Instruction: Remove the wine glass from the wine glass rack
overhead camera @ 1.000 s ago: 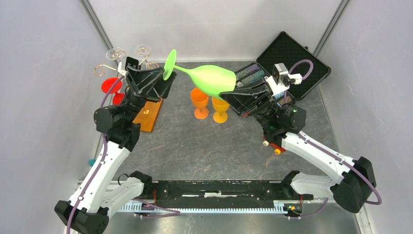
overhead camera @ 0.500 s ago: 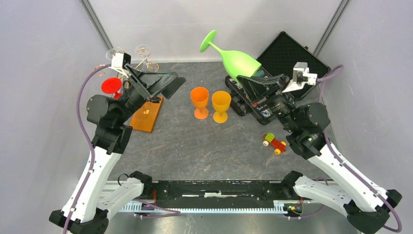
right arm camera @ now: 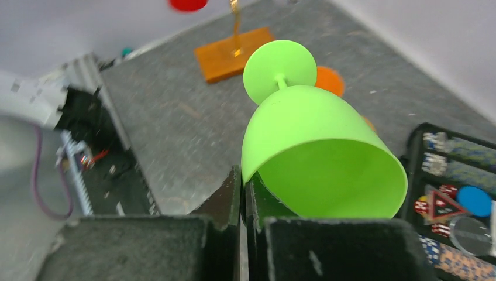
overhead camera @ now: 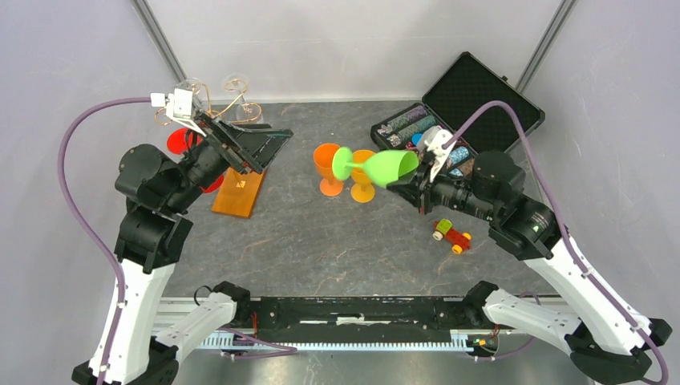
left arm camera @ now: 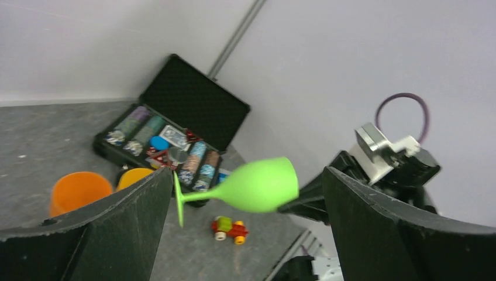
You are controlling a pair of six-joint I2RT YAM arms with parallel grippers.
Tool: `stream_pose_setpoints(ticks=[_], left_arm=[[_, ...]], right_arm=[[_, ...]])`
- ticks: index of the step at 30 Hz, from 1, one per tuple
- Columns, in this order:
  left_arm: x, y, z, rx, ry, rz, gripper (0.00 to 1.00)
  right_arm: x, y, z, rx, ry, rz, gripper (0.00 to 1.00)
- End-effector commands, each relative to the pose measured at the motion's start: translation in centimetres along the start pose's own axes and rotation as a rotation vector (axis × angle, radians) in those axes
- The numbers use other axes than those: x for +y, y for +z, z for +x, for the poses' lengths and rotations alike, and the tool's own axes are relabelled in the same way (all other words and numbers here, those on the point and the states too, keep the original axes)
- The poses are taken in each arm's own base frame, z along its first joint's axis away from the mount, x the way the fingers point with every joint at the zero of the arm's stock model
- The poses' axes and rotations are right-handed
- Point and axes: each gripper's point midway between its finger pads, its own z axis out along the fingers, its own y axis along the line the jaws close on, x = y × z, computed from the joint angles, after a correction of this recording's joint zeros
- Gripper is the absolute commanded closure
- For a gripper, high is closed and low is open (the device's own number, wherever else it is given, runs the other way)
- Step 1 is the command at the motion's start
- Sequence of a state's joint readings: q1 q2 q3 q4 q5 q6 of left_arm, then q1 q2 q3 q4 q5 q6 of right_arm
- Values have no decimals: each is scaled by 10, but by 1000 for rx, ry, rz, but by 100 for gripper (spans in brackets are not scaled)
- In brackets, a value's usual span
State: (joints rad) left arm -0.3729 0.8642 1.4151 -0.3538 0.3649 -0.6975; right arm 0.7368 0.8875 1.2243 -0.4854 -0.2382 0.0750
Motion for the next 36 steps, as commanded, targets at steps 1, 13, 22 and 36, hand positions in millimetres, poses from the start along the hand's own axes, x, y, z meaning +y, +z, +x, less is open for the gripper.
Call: stream_pose_setpoints(ticks=[1, 13, 22, 36], left_arm=[[22, -5, 2, 14, 137, -99, 0], [42, -14, -2, -17, 142, -221, 0], [46, -14, 1, -13, 152, -227, 0], [47, -18, -1, -28, 159, -238, 0]], right_arm=[[38, -10, 32, 118, -77, -247, 100], [-18, -7, 149, 683, -209, 53, 100], [-62, -9, 189, 919, -297, 314, 100], [-67, 25, 195, 886, -350, 183, 100]])
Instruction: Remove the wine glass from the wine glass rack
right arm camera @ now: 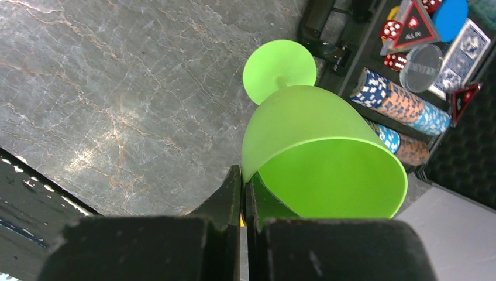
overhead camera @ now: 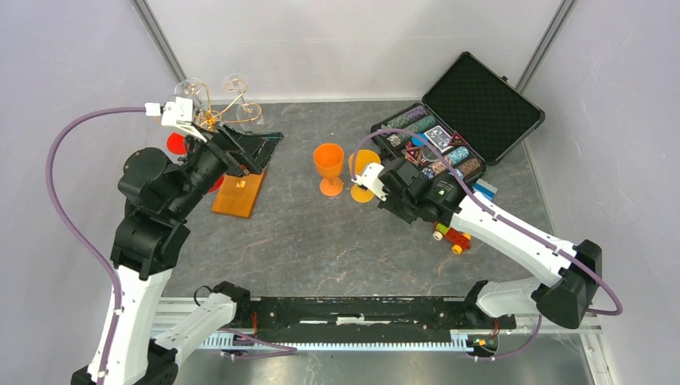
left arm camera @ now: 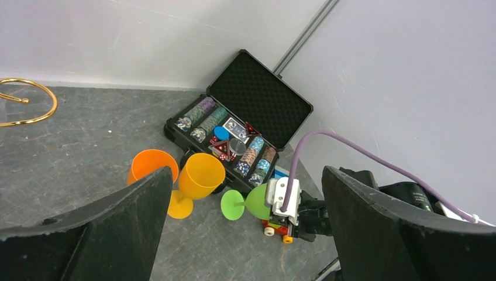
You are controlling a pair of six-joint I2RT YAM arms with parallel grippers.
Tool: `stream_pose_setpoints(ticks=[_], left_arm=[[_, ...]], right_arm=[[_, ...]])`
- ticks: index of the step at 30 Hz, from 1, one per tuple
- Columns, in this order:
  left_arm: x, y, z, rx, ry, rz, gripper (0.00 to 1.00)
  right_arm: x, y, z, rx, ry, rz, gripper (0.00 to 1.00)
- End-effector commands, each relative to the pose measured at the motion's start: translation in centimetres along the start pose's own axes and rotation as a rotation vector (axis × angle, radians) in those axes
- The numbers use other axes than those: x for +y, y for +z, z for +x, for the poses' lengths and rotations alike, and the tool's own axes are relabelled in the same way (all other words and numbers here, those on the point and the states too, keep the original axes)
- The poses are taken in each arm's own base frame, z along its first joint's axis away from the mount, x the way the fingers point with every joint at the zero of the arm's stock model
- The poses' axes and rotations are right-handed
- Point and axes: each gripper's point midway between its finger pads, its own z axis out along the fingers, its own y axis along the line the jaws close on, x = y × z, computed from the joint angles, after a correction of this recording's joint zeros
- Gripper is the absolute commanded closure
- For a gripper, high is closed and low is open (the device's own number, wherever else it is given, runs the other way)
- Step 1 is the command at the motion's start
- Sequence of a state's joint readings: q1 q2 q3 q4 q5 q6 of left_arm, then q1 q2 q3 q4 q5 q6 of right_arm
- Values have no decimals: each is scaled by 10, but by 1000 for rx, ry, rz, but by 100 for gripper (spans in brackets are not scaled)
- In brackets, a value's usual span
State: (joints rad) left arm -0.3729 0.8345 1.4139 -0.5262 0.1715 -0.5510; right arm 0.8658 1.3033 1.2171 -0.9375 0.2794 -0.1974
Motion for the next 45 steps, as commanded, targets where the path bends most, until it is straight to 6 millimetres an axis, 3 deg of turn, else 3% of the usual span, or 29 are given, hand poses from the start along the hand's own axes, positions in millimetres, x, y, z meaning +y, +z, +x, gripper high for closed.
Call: stream_pose_setpoints(ticks=[1, 15, 23, 32, 39, 45], left_arm=[[1, -1, -7, -32, 49, -1, 0], [-3, -6, -7, -30, 45, 8, 0], [-3, -9, -9, -34, 44, 3, 0], [-3, -12, -10, -34, 43, 0, 0], [-4, -16, -14, -44, 50, -10, 0], [1, -19, -17, -46, 74, -49, 0]], right_arm=[[6, 11, -13, -39, -43, -82, 100], [-12, 29, -43, -75, -69, -161, 100], [-14, 43, -33, -13, -49, -180, 99], [-25, 57, -27, 51, -30, -142, 93], [-36, 59, -35, 45, -10, -109, 71], [-46, 42, -59, -57, 10, -82, 53]])
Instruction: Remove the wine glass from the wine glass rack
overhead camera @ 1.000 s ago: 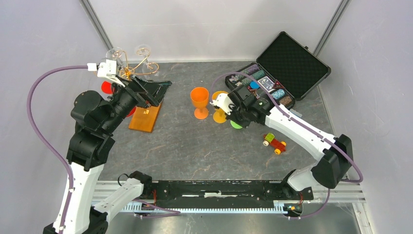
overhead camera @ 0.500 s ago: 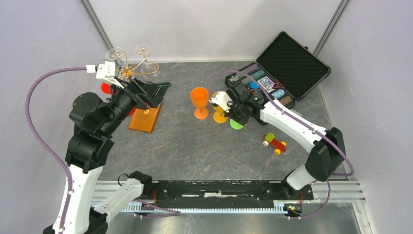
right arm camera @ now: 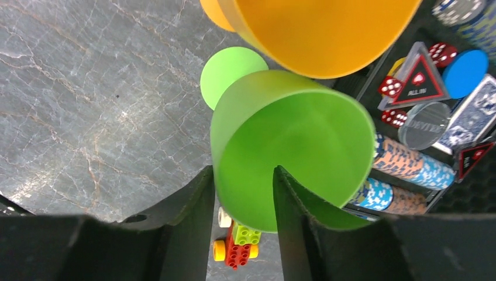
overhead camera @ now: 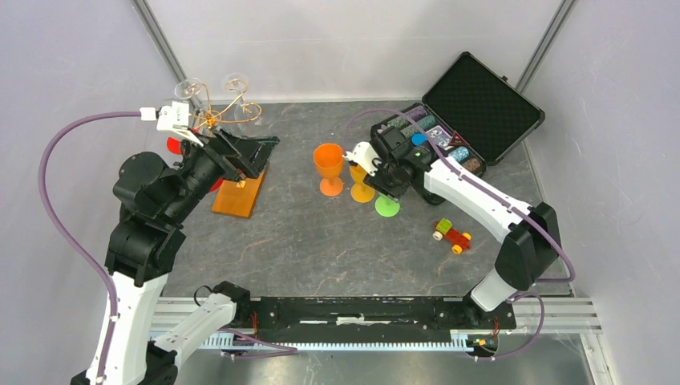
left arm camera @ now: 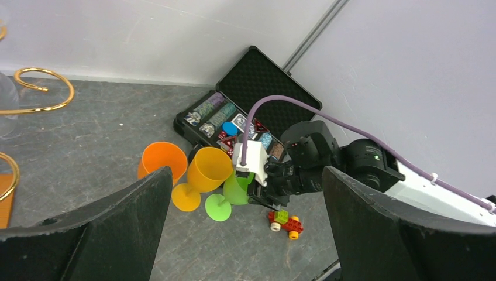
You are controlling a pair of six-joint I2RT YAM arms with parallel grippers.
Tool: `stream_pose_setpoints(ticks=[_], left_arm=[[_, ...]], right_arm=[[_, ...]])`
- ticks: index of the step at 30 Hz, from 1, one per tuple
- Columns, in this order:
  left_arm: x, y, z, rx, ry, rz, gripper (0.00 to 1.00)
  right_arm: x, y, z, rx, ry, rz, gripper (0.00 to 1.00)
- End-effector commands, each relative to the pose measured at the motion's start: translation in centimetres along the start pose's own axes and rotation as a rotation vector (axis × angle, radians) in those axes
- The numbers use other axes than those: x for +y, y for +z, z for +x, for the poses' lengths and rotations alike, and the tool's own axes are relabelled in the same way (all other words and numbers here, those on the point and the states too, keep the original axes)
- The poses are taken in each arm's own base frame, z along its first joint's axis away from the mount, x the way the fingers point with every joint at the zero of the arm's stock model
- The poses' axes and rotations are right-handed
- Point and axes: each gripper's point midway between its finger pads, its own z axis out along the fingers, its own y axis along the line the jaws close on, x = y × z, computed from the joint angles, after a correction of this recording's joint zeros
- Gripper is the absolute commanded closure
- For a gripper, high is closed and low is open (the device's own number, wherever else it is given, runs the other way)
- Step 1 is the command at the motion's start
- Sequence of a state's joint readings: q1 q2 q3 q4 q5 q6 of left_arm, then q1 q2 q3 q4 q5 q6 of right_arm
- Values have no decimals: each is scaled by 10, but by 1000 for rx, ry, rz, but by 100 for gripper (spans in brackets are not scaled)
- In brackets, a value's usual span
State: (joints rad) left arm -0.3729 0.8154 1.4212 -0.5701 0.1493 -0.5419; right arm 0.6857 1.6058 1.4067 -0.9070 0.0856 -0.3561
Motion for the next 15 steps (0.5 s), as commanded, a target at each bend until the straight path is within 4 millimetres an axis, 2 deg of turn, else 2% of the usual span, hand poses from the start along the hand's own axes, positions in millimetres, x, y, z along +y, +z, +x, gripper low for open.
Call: stream_pose_setpoints(ticks=[1, 8, 15], left_arm=[[1, -11, -20, -51, 76, -38, 0], [27, -9, -24, -42, 122, -185, 0], [65, 15, -19, 15, 134, -380, 0]], right_arm=[[-19, -33, -36, -155, 26, 65, 50], [-31, -85, -65, -370, 68, 123, 36], [-42, -142, -86, -627, 243, 192, 30]])
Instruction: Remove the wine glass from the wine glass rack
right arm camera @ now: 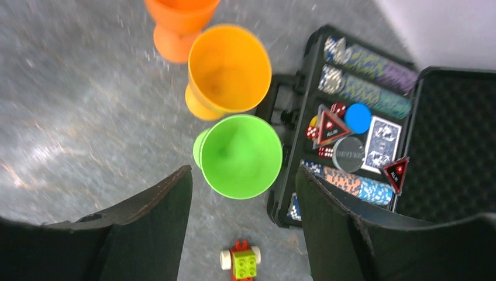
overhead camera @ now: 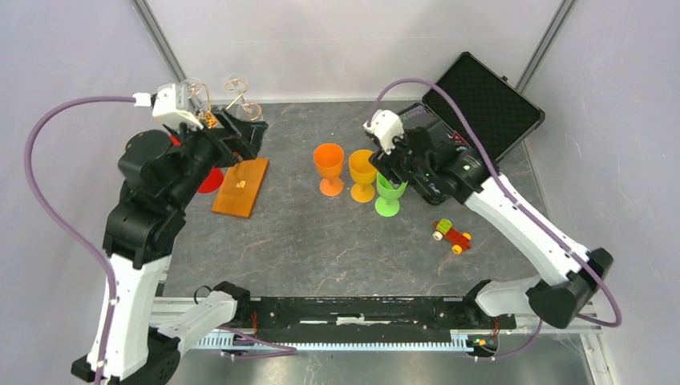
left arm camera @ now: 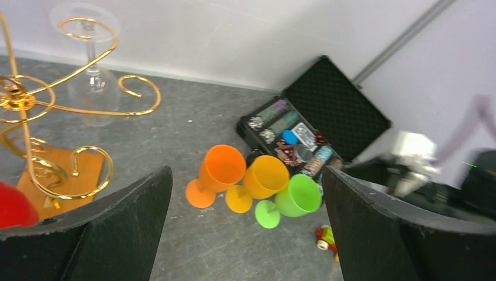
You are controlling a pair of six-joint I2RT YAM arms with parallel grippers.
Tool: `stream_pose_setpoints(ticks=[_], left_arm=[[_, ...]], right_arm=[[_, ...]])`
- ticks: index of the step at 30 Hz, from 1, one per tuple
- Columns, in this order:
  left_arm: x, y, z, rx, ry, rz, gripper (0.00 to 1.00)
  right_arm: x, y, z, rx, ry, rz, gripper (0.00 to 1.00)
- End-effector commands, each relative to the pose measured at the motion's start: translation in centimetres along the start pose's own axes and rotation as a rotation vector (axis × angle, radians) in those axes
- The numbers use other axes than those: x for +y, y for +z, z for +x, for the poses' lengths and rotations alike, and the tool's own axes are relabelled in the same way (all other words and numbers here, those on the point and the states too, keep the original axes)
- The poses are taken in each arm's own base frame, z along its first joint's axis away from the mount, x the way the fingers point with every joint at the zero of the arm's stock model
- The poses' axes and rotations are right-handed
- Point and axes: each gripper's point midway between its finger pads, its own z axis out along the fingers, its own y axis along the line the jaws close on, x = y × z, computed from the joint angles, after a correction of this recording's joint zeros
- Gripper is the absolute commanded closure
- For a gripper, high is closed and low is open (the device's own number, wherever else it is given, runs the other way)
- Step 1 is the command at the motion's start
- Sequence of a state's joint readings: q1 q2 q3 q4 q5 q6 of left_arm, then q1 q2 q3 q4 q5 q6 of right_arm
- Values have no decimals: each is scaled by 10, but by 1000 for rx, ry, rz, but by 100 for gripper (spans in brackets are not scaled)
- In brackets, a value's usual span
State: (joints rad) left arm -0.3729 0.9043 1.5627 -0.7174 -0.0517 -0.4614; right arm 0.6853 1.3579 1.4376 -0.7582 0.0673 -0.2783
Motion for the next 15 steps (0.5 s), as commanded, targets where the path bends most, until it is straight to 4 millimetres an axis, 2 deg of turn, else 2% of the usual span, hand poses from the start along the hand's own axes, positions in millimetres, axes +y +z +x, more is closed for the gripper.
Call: stream_pose_setpoints(ticks=[1, 5, 11, 15], left_arm=[[32, 21, 0, 29, 68, -190, 0], [64, 18, -15, -2, 113, -380, 0], [118, -19, -41, -90, 183, -638, 0], [149, -29, -41, -72, 155, -741, 0]], right_arm=[[-16, -32, -48, -240, 161, 78, 29], [-21, -44, -49, -284, 243, 115, 29], [-17, -48, -46, -323, 292, 110, 28], [-10, -43, -44, -329, 295, 81, 28]])
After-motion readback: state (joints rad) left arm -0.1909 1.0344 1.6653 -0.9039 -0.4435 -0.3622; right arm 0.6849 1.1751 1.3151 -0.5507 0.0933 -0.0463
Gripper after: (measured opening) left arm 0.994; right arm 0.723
